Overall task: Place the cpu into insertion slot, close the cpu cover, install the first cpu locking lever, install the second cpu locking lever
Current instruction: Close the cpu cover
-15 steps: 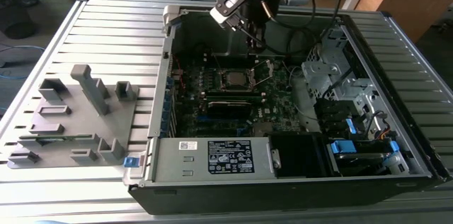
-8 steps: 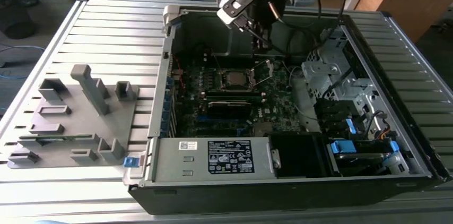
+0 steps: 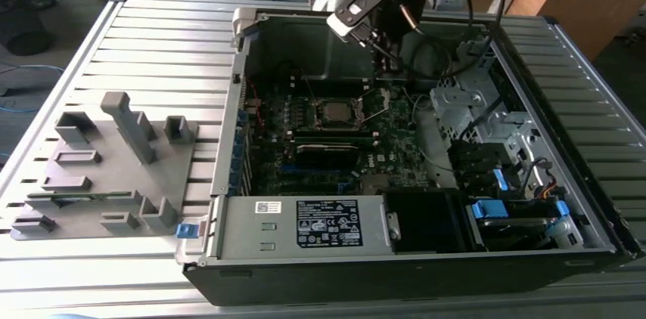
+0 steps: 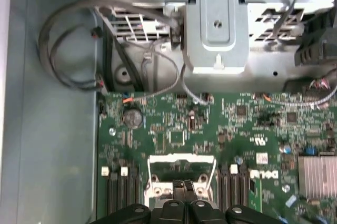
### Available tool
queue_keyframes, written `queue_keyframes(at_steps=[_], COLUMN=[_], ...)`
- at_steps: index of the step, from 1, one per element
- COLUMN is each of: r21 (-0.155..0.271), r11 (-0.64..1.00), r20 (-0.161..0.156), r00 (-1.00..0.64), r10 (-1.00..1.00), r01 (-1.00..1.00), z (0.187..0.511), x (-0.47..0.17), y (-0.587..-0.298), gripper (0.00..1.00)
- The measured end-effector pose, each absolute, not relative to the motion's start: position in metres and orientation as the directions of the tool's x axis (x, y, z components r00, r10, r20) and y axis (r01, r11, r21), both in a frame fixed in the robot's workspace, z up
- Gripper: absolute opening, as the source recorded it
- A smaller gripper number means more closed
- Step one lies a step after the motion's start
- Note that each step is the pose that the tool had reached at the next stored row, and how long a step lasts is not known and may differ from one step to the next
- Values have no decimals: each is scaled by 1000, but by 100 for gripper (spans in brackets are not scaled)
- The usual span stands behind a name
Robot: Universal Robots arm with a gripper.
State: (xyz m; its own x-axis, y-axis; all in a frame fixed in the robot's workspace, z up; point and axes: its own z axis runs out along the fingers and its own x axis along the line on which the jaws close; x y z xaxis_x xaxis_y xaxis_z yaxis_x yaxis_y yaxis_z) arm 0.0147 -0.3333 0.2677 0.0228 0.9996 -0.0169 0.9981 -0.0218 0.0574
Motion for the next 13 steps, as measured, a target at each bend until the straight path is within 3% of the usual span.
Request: queue_keyframes(at_steps=[13], r21=[58], r11=[-20], r20=[-17], r00=[21], r10=[1000], r01=[998], z=[265], x=[52], y=[-333], gripper=[11])
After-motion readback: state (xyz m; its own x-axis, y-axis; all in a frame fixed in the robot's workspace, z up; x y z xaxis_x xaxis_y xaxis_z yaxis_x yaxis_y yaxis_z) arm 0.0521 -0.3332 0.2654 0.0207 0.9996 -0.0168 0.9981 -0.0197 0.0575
